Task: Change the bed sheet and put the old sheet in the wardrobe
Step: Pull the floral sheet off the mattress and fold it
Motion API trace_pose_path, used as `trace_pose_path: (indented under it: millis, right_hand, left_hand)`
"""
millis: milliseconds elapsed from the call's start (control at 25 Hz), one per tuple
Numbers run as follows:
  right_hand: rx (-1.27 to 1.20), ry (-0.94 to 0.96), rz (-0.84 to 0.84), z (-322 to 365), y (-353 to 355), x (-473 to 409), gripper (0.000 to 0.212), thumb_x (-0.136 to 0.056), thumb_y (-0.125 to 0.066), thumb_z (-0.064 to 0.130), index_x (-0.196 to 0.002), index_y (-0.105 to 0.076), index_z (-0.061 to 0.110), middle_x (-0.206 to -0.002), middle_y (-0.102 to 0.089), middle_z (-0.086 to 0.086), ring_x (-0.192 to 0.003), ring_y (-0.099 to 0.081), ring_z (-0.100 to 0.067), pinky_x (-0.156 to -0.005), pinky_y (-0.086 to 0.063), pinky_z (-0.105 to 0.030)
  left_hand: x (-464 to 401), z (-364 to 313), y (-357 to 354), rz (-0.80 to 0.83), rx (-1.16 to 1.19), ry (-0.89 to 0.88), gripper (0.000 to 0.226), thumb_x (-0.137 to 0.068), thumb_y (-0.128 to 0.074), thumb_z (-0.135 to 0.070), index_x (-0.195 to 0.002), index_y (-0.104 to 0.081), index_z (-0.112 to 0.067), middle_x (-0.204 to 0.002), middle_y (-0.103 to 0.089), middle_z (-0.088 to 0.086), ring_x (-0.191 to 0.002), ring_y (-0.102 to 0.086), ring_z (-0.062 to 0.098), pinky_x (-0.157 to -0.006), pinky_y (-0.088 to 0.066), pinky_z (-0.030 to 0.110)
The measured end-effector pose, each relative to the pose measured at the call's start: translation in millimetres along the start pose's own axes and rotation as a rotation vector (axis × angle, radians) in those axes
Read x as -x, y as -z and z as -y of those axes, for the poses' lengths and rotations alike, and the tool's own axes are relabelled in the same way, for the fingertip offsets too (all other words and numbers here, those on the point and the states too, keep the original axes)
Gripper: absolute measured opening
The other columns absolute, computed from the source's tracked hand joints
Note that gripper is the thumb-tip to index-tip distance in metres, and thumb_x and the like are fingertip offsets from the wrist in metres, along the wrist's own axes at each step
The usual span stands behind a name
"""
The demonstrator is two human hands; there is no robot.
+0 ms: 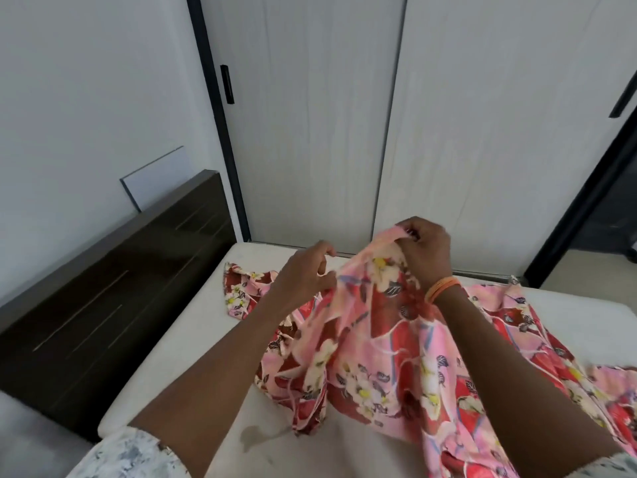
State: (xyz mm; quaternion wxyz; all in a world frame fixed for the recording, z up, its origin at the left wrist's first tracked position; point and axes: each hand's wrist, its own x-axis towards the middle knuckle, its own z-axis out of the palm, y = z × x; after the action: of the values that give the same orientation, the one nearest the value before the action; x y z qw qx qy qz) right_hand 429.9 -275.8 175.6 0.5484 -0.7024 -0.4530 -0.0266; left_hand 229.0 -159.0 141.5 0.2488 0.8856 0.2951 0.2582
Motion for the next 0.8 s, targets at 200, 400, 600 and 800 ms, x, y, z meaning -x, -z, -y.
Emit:
trace_pose_path:
  millis: [200,400,600,800]
  right_hand:
    - [0.121,0.036,0.289,-21.1,-29.1,-59.0,0.011,-0.074,-0.076,0.019,-0.065,-0.069,0.018,-0.057,-0.059,0.001,-0.057,-0.058,-0.013,-0.053,-0.038,-0.021]
    - [0.252,0.091,0.368,-4.2,-50.2,-90.8,0.025,-0.074,-0.074,0.037,-0.063,-0.064,0.018,-0.054,-0.053,0.008,-0.057,-0.052,-0.011,-0.050,-0.034,-0.025]
    - [0.204,-0.001,0.093,-4.9,-52.1,-117.6,0.051,-0.080,-0.073,0.037,-0.052,-0.039,0.013,-0.048,-0.029,-0.001,-0.046,-0.028,-0.016,-0.047,-0.023,-0.030]
    - [0.428,-0.316,0.035,-17.0,-56.8,-123.6,0.050,-0.080,-0.067,0.054,-0.061,-0.057,0.009,-0.061,-0.055,-0.008,-0.068,-0.060,-0.033,-0.058,-0.039,-0.029]
  left_hand:
    - [-45.9,-13.2,-34.3,-0.056,0.122,0.119,0.050,-0.073,-0.077,-0.052,-0.114,-0.062,-0.026,-0.094,-0.063,-0.012,-0.075,-0.062,0.009,-0.067,-0.053,0.025]
    - [-92.5,-17.5,-40.0,-0.264,0.043,0.178,0.017,-0.088,-0.060,-0.025,-0.100,-0.067,-0.016,-0.084,-0.070,0.002,-0.075,-0.064,0.022,-0.066,-0.052,0.036]
    - [-87.4,58.8,-18.8,-0.283,-0.203,0.344,0.014,-0.089,-0.057,-0.018,-0.080,-0.065,-0.012,-0.074,-0.064,0.003,-0.072,-0.061,0.027,-0.059,-0.040,0.030]
    - [-61.1,112.6,17.1,-0.396,0.108,0.683,0.020,-0.088,-0.053,-0.002,-0.092,-0.072,-0.006,-0.083,-0.067,0.004,-0.076,-0.061,0.019,-0.056,-0.035,0.022]
